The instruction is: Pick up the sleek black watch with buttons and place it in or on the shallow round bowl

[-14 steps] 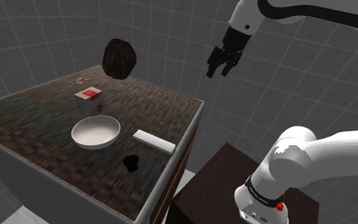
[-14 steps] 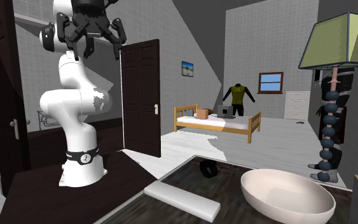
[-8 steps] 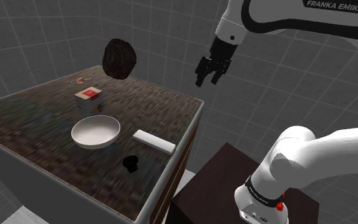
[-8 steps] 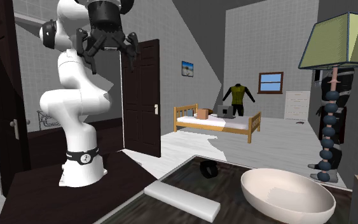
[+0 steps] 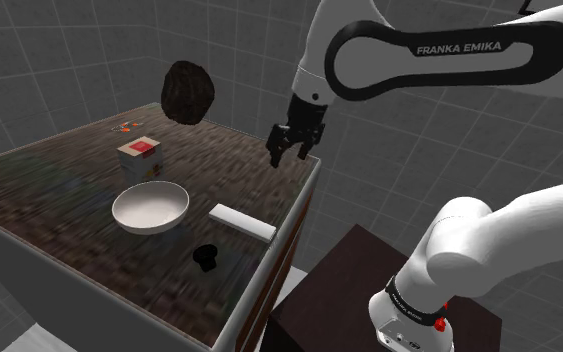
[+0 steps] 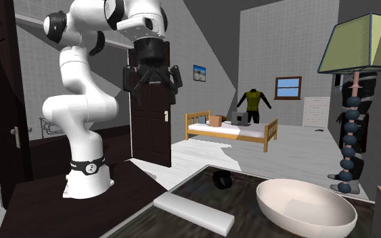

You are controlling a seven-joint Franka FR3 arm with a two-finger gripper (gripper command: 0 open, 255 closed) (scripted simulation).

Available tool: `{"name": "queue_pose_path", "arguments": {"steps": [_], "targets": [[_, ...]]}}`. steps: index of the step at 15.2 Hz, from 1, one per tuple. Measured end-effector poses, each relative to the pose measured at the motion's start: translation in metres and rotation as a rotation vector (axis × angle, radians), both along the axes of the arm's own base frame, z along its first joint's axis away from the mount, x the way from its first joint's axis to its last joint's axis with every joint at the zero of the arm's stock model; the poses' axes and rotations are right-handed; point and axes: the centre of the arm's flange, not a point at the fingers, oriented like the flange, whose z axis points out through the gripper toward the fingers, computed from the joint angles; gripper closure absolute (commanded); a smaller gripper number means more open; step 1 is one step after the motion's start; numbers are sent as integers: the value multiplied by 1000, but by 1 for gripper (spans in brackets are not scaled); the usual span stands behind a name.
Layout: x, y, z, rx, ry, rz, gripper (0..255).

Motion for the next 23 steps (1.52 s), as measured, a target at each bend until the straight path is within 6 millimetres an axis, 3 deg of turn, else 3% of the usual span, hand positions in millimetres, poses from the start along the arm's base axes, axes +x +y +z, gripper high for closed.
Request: {"name": "queue_pose_path", "arguments": {"steps": [20, 23], "targets": [[60, 190, -174, -24, 87, 47, 0], [63, 200, -191, -24, 91, 49, 0]]}}
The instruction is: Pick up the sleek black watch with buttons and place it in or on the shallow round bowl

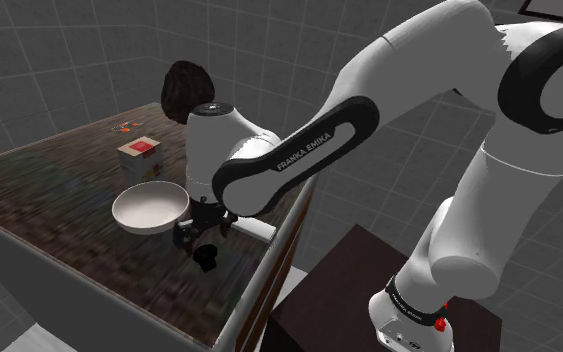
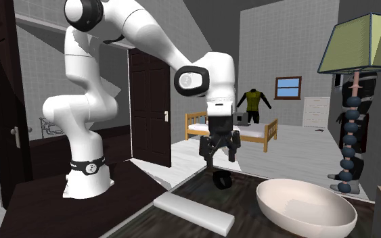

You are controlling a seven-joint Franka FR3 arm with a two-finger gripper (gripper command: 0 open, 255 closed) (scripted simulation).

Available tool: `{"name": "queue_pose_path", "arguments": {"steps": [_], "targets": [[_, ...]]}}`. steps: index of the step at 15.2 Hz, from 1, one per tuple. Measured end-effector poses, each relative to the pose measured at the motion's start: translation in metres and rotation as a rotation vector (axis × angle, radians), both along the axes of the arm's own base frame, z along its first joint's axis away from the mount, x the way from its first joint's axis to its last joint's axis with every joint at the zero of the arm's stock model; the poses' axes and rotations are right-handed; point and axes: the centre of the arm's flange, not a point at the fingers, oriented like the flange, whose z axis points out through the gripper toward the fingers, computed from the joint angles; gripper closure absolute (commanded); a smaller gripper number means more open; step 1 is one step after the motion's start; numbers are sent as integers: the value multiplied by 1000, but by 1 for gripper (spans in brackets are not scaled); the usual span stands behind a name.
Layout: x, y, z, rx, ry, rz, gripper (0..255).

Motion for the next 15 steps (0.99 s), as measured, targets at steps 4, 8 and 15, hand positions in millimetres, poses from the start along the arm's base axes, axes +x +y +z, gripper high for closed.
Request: {"name": "queue_pose_path", "arguments": {"steps": [4, 8, 15], "targets": [[1, 2, -21, 0, 0, 0, 0], [1, 3, -34, 0, 1, 0, 0], [1, 4, -35, 1, -1, 0, 255]]}}
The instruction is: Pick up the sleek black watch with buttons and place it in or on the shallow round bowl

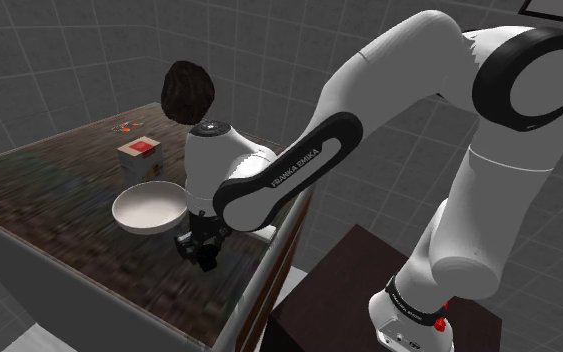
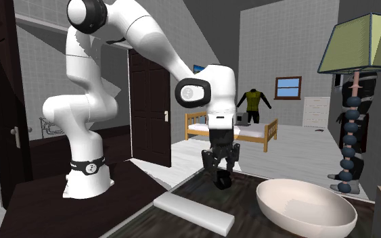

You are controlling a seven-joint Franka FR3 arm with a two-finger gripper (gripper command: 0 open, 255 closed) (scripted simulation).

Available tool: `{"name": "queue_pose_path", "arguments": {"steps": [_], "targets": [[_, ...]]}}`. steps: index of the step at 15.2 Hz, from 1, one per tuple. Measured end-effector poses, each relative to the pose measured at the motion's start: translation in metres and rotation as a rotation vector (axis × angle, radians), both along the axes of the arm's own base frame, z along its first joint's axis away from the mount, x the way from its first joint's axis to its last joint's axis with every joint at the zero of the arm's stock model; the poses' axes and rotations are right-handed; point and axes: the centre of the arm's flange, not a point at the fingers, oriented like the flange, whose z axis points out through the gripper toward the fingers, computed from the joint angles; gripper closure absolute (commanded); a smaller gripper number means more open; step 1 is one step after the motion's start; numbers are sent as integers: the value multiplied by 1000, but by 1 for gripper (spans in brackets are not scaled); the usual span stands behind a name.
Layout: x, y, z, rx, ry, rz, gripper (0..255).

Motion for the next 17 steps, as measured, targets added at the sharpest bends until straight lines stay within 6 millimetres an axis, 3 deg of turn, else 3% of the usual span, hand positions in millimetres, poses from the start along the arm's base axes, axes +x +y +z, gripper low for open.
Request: {"name": "queue_pose_path", "arguments": {"steps": [8, 17], "targets": [[0, 0, 0, 0, 1, 0, 255], [-1, -1, 42, 0, 0, 0, 255]]}}
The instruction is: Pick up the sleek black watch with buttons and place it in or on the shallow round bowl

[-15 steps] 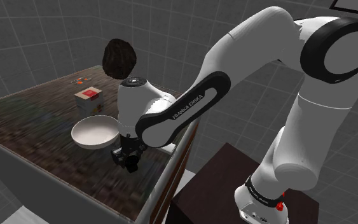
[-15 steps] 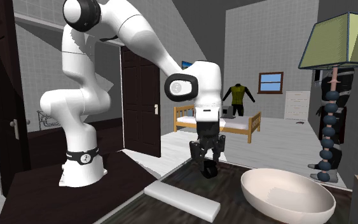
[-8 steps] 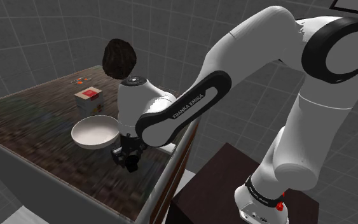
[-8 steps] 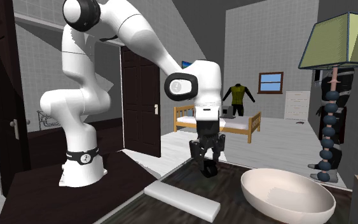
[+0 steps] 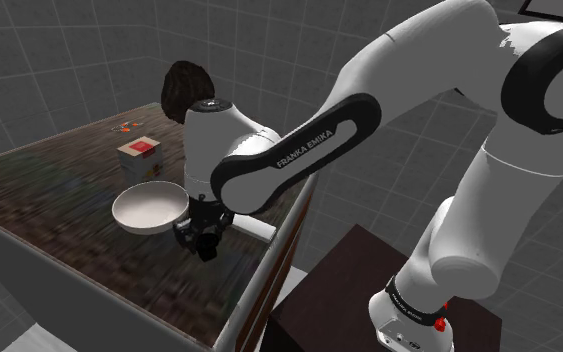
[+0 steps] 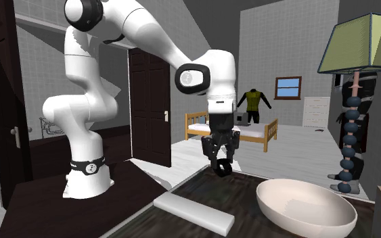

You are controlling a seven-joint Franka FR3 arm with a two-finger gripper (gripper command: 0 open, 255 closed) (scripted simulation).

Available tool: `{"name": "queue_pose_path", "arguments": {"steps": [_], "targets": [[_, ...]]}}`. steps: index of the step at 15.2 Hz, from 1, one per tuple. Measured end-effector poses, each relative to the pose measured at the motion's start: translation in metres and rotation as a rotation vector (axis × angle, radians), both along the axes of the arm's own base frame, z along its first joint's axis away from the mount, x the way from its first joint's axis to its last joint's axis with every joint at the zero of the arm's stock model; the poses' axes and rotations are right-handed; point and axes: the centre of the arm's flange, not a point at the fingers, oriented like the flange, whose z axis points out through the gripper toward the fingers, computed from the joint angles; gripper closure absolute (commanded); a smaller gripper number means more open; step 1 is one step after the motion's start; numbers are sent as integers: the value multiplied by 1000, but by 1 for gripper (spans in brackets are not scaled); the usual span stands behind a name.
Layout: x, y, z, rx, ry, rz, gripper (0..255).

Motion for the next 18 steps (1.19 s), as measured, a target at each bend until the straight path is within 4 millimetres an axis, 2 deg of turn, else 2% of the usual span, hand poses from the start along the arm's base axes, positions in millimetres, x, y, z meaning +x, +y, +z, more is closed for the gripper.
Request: {"name": "queue_pose_path", "arguments": {"steps": [16, 18], "targets": [[1, 0, 84, 0, 0, 0, 255], [17, 3, 90, 0, 0, 0, 255]]}}
